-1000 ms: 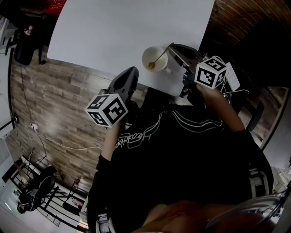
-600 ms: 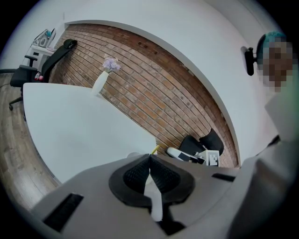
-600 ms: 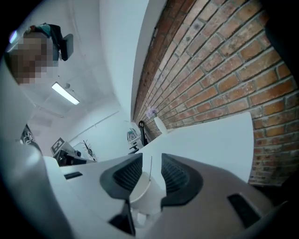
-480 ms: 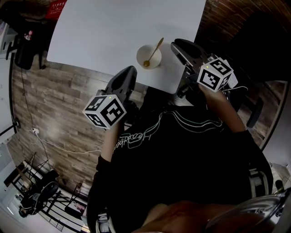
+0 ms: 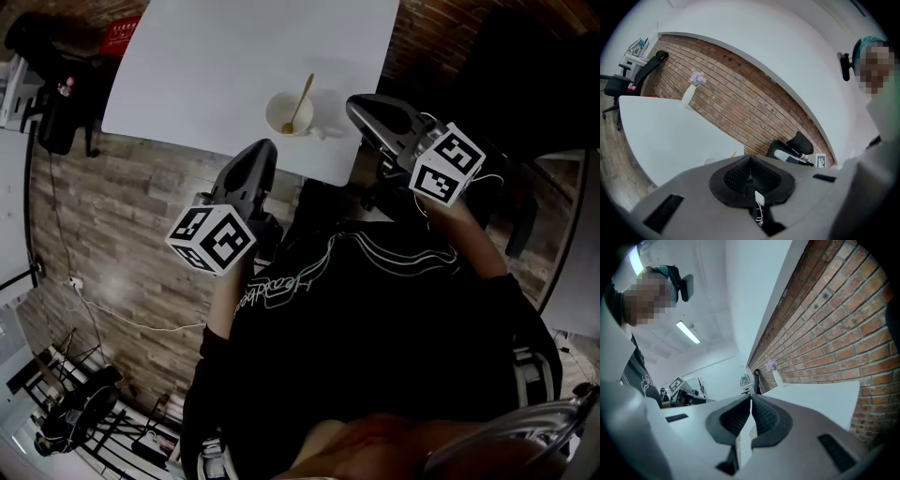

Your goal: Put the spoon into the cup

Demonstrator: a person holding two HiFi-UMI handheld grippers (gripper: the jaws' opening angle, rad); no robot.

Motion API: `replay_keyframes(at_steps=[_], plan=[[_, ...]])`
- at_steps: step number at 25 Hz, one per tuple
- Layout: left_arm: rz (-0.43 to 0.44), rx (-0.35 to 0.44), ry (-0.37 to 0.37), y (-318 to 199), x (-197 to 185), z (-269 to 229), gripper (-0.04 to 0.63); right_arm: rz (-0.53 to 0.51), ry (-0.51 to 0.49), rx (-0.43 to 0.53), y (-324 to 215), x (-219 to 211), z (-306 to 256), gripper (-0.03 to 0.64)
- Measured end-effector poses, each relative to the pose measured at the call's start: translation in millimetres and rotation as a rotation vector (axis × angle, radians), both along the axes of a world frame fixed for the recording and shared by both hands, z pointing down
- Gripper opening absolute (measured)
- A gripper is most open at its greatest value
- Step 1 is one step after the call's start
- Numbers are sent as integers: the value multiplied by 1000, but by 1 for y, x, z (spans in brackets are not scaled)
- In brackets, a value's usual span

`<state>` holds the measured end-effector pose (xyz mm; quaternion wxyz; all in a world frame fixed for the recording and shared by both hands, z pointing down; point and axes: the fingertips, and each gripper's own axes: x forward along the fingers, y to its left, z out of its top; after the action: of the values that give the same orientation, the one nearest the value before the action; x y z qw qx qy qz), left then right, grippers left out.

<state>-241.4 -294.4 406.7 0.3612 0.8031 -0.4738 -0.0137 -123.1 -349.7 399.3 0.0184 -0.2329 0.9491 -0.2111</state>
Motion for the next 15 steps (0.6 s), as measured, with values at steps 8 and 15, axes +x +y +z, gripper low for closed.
replay_keyframes(at_steps=[8,15], plan=[[12,64,1,26,24,-27,5,-124,-8,-22,48,4,-23,-3],[53,135,-55,42,48,-49,5,-157,-16,-28,69,11,-37,-3]])
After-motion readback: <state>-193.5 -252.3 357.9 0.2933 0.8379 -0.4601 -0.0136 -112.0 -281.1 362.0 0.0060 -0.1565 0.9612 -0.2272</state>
